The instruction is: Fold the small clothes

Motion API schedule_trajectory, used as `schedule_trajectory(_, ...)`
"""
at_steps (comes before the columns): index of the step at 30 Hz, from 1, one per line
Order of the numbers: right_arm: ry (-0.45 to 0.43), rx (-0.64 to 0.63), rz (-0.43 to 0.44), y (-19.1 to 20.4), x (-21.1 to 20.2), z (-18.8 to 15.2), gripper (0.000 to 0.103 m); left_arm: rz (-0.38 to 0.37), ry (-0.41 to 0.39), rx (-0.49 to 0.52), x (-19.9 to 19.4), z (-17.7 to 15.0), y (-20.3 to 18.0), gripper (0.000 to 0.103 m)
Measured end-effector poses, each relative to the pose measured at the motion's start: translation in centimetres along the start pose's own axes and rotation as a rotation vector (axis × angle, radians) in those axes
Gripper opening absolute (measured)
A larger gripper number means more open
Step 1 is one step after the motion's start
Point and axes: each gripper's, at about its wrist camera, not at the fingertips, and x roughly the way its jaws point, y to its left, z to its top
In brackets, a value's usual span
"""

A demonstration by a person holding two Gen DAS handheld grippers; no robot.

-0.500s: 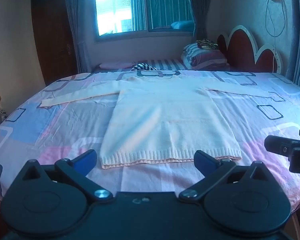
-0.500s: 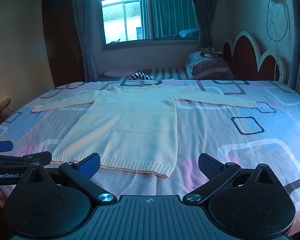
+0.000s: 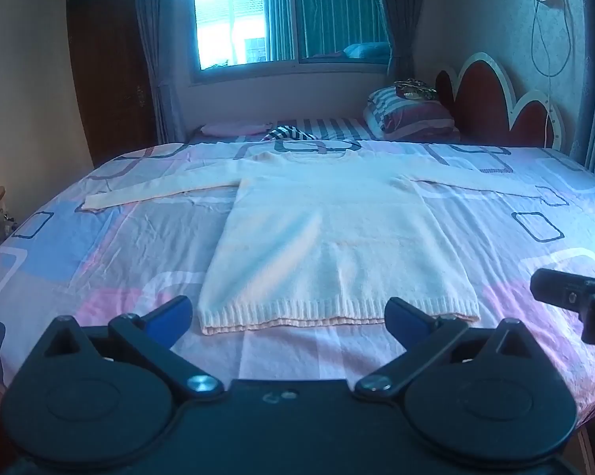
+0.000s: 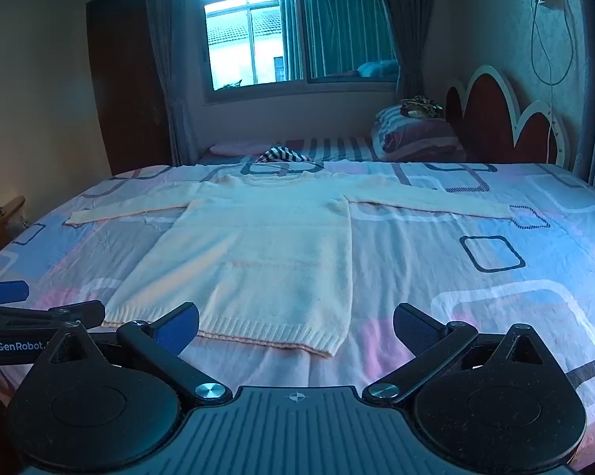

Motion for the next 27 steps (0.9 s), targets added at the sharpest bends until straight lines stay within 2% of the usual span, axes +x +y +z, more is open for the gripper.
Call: schedule_trajectory(27,-0.015,0.009,-0.002,0.22,-0.35,0.31,0.103,-0.002,-0.024,0.008,-0.86,0.44,0.05,0.103)
